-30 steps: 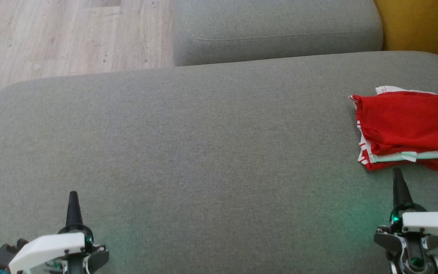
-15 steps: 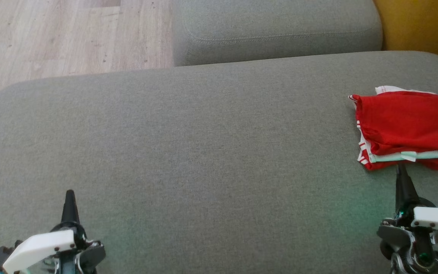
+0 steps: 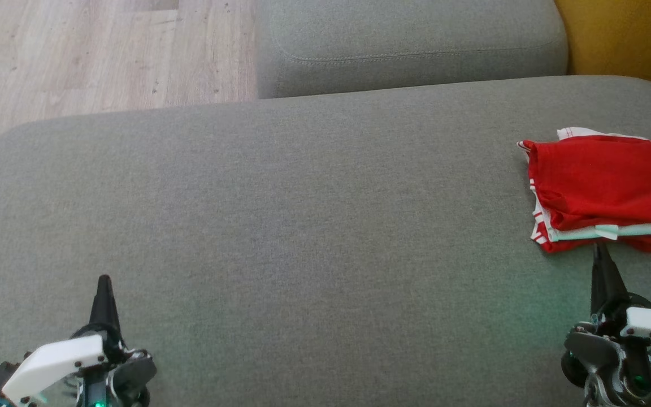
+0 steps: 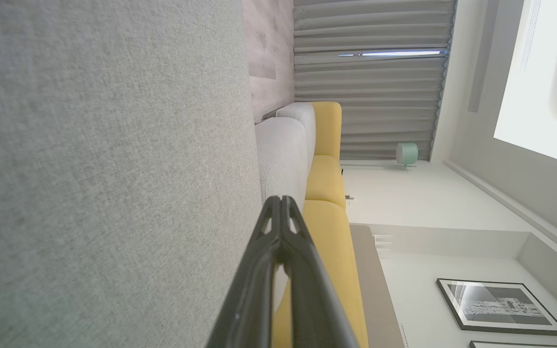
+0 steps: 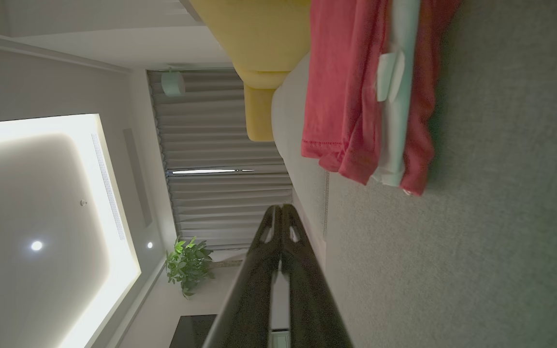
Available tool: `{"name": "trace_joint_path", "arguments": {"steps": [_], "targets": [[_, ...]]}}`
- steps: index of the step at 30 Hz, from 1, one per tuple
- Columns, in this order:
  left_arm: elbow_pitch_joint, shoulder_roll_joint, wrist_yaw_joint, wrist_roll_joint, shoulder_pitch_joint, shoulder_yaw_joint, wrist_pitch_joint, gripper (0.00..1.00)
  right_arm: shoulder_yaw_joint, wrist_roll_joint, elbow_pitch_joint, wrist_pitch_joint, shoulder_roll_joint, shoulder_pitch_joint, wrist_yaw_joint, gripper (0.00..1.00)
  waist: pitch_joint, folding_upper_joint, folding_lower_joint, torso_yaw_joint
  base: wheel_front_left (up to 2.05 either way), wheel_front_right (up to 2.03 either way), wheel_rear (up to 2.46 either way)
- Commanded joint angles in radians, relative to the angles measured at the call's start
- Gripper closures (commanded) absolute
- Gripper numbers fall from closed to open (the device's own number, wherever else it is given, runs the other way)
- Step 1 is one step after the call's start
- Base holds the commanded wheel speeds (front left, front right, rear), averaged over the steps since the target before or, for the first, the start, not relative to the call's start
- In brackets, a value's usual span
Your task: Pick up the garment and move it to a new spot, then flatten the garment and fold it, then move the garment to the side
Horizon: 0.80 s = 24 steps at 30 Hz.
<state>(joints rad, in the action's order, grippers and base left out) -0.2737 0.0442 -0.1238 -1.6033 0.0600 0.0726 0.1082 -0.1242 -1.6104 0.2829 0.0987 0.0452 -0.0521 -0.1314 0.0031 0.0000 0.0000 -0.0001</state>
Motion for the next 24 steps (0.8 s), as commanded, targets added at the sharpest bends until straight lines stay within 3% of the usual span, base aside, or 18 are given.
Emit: {"name": "trace_joint_path", "arguments": {"steps": [1, 24], "targets": [[0.028, 0.007, -0.007, -0.006, 0.048, 0.041, 0.005, 1.0, 0.02, -0.006, -0.039, 0.007, 0.012, -0.055, 0.001, 1.0, 0.0, 0.0, 0.0, 0.0, 0.0, 0.0, 0.0], [0.028, 0.007, -0.007, -0.005, 0.048, 0.041, 0.005, 1.0, 0.017, -0.003, -0.038, 0.009, 0.01, -0.055, 0.001, 1.0, 0.0, 0.0, 0.0, 0.0, 0.0, 0.0, 0.0]]}}
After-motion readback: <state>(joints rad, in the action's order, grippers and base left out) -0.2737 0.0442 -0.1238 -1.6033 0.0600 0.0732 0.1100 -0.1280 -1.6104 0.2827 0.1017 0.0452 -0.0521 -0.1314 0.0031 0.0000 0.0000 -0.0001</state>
